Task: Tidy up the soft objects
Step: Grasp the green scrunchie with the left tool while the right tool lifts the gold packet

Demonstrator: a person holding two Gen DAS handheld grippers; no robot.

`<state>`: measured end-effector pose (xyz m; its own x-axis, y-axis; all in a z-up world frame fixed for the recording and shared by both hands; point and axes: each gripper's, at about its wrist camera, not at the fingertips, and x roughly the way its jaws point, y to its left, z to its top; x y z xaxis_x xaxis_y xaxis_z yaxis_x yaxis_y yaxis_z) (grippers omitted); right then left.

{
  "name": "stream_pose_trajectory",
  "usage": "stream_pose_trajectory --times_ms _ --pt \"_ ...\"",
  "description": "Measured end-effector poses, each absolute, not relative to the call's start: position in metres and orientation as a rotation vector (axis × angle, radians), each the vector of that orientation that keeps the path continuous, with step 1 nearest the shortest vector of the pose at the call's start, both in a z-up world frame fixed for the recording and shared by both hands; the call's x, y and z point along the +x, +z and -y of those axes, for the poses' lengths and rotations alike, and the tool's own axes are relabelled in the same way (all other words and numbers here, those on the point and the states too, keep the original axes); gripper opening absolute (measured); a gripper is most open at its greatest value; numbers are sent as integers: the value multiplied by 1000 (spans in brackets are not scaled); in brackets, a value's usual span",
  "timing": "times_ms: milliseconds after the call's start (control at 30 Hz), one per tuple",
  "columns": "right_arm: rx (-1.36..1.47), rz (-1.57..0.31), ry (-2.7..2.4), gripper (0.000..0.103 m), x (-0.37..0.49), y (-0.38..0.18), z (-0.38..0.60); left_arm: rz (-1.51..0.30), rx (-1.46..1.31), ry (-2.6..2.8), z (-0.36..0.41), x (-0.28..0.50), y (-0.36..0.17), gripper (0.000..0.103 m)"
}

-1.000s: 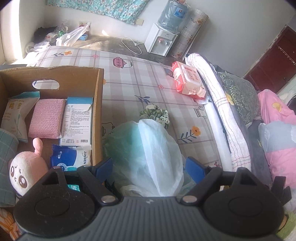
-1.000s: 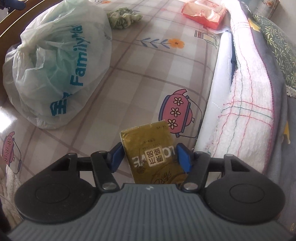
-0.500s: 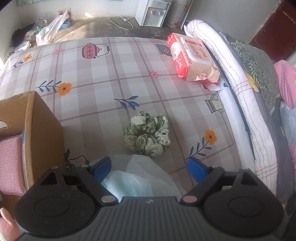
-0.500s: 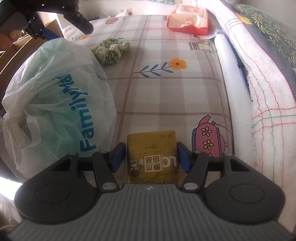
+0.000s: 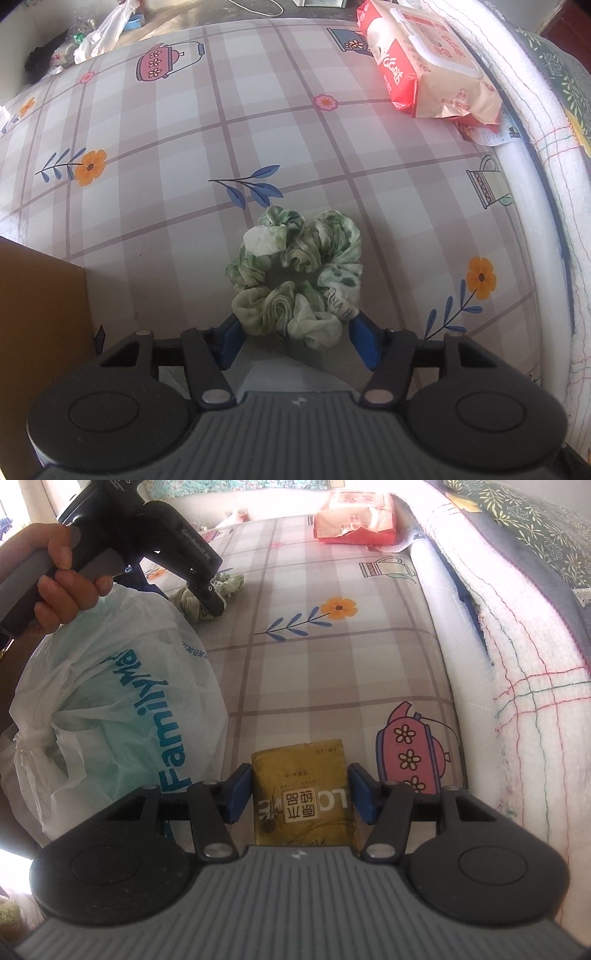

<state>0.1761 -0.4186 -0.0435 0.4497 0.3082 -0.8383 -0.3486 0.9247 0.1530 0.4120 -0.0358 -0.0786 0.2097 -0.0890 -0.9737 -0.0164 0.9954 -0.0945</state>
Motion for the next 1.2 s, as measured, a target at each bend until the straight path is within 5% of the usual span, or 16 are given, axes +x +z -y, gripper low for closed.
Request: stream_pose_trajectory --times_ms 67,267,533,600,667,967,1033,1200 --pt "-44 -1020 403 53 175 -43 419 -1348 -116 -51 36 413 -75 33" --pt "-6 -1002 383 52 170 -41 425 -1269 -185 -51 27 400 -50 16" --pt "59 -979 361 52 162 -31 437 -1148 -183 -77 12 364 3 14" --pt "72 -982 367 52 161 -32 438 -1152 -191 -83 11 363 6 27" --pt "88 -987 374 52 159 -33 437 -1156 -204 -87 11 366 4 61" --pt "-1 -1005 433 62 173 -43 424 -1239 -179 -76 34 410 -35 88" --pt "-31 -1013 446 72 173 -42 424 -1270 -162 -56 38 420 -47 92" --pt "-103 -1007 479 76 168 -39 427 -1352 -117 -19 48 440 -78 93"
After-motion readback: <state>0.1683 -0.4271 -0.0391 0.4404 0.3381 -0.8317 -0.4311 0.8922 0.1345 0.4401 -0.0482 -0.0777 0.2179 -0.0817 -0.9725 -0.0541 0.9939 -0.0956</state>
